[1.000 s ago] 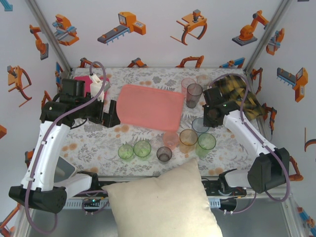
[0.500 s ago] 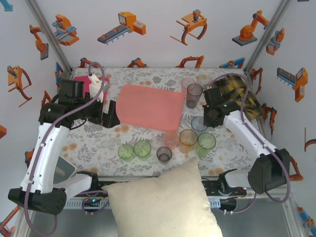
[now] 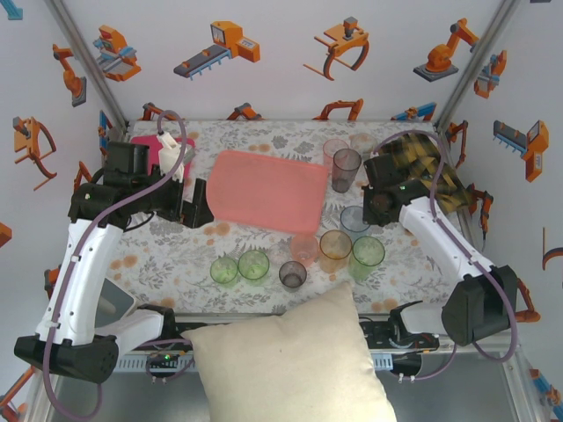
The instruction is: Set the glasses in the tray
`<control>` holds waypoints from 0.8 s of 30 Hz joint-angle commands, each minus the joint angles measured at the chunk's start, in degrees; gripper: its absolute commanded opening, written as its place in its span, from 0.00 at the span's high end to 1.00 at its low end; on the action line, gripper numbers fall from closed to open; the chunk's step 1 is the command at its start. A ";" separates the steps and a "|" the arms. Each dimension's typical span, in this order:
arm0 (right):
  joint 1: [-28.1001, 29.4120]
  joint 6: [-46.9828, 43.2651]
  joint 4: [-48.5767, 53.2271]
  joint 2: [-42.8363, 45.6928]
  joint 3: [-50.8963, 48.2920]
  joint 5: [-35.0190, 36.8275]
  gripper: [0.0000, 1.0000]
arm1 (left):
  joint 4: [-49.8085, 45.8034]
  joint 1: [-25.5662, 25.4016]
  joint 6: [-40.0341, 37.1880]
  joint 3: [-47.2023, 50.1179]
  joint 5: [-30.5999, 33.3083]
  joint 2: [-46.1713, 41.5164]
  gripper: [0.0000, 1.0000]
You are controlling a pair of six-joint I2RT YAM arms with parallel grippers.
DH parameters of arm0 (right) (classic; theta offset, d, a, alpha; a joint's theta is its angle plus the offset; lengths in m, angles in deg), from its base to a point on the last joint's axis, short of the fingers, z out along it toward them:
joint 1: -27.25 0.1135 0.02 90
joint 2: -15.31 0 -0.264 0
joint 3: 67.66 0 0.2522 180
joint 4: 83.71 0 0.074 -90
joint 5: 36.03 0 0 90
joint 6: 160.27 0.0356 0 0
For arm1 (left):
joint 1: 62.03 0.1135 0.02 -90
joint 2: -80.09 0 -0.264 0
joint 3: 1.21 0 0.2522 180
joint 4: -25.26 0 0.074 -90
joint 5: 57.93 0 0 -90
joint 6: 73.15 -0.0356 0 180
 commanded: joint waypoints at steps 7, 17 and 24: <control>-1.42 0.05 -1.71 4.08 2.91 0.13 1.00 | 0.01 -0.20 0.78 0.00 -1.30 -0.73 0.03; -2.75 -1.40 2.66 6.02 7.33 2.15 1.00 | 0.33 -0.21 0.74 0.07 -0.06 -0.61 0.03; -2.88 -2.22 5.14 6.49 11.52 2.38 1.00 | 1.11 -0.01 1.36 -0.01 2.50 -0.37 0.03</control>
